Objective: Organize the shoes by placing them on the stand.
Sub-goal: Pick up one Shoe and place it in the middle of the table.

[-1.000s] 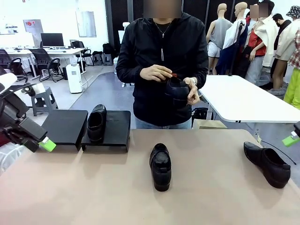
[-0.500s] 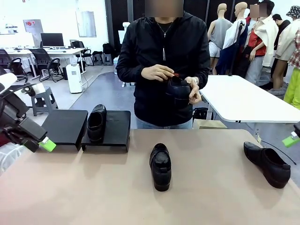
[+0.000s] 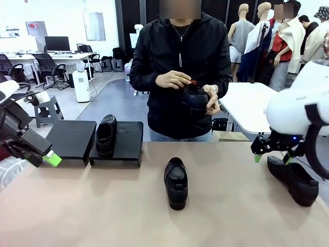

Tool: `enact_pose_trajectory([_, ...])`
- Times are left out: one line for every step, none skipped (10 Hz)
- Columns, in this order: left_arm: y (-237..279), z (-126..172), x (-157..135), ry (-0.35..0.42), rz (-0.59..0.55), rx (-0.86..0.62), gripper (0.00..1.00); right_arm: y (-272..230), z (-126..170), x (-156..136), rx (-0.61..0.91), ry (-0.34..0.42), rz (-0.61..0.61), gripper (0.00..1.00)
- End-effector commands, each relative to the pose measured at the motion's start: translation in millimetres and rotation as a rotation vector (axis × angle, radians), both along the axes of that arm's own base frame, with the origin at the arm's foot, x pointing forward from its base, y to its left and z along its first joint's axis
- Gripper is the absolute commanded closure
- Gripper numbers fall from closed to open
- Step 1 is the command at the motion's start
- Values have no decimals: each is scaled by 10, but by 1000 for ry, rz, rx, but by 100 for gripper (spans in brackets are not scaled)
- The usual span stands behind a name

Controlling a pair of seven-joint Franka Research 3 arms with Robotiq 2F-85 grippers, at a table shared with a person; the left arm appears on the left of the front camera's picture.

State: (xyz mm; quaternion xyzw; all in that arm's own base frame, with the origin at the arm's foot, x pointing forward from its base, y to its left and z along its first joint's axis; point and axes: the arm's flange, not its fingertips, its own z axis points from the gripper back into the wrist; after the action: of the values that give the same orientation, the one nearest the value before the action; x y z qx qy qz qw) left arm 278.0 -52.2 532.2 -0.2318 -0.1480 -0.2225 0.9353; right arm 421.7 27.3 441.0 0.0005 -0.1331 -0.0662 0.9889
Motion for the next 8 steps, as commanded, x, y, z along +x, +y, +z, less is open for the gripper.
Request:
enact_pose_trajectory([5,16,6,7,-2,-19,0,-226,166,-17,-2,74,-118,0])
enact_pose_trajectory([5,16,6,7,-2,-19,0,0,0,0,0,0,0,0])
enact_pose_trajectory([5,16,6,7,-2,-19,0,0,0,0,0,0,0,0])
enact_pose_trajectory([5,16,6,7,-2,-19,0,-180,5,28,-24,13,-58,0])
enact_pose_trajectory([5,16,6,7,-2,-19,0,-241,-74,182,-70,119,60,0])
enact_pose_trajectory([5,16,6,7,-2,-19,0,-383,-221,402,-106,153,25,0])
enact_pose_trajectory([5,16,6,7,-2,-19,0,-514,-360,581,-88,168,27,0])
enact_pose_trajectory([5,16,6,7,-2,-19,0,-627,-483,715,-61,180,25,0])
